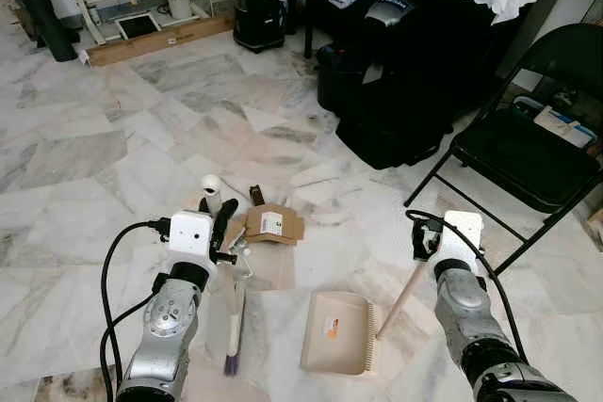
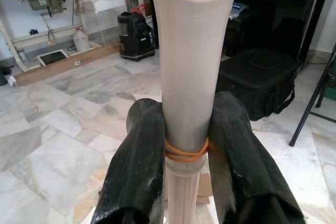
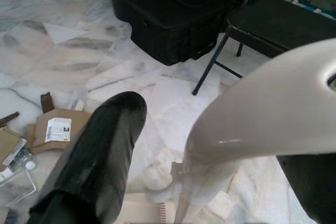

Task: Sweep floor

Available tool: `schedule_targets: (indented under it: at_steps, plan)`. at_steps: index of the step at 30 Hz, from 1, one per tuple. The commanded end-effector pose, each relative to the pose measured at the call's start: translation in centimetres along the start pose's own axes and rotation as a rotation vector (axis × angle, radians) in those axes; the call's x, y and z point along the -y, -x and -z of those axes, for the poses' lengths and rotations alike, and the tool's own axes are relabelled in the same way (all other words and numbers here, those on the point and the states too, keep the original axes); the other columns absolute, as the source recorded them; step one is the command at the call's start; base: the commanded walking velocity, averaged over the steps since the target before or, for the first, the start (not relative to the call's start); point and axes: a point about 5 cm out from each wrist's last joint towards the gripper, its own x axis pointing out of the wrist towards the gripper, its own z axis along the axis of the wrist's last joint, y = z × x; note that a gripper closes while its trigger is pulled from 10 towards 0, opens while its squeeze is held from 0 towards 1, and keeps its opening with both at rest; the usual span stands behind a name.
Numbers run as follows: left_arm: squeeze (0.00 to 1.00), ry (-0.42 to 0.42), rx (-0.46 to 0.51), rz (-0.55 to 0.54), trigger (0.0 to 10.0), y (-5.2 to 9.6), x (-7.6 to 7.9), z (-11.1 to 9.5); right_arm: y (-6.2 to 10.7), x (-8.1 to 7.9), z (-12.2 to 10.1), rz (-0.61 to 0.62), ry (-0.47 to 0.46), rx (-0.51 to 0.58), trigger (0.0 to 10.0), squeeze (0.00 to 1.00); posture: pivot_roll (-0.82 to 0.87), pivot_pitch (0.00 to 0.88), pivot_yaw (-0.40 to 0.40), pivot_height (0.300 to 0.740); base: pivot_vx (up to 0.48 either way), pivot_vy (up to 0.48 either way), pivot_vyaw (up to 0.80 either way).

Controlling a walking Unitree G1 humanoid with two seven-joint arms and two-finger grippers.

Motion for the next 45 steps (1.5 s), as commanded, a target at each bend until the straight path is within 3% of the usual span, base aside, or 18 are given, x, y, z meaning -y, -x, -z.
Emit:
schedule_targets:
  at_steps: [1,28,45]
  plan:
    - [0.0,-0.007,0.035,-0.004,10.0,0.0,-0.1,-0.6,0.0,0.1,0.3,0.003,-0.009,-0.012,0.0,0.0,0.04,0.077,-0.042,0.74,0.0,0.0,0.0]
    - [0.0,-0.005,0.022,0.009,10.0,0.0,0.1,-0.4,0.2,0.0,0.6,0.003,-0.011,-0.015,0.0,0.0,0.04,0.08,-0.04,0.74,0.0,0.0,0.0]
    - [0.0,-0.01,0.031,-0.003,10.0,0.0,-0.2,-0.6,0.1,-0.7,-1.0,-0.031,-0.026,0.098,0.0,0.0,0.04,0.087,-0.04,0.74,0.0,0.0,0.0]
